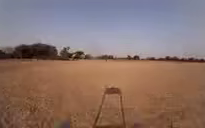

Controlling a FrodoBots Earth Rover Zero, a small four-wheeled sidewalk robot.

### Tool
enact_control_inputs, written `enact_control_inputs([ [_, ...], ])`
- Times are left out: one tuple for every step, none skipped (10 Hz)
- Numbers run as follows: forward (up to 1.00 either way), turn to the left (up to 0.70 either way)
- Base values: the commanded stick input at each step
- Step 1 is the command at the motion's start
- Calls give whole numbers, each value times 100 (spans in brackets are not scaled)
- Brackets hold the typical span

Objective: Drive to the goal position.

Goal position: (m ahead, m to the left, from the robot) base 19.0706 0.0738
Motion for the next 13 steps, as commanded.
enact_control_inputs([
  [70,0],
  [70,0],
  [70,0],
  [70,0],
  [70,0],
  [70,0],
  [70,0],
  [70,0],
  [70,0],
  [70,0],
  [70,0],
  [70,0],
  [70,0],
])
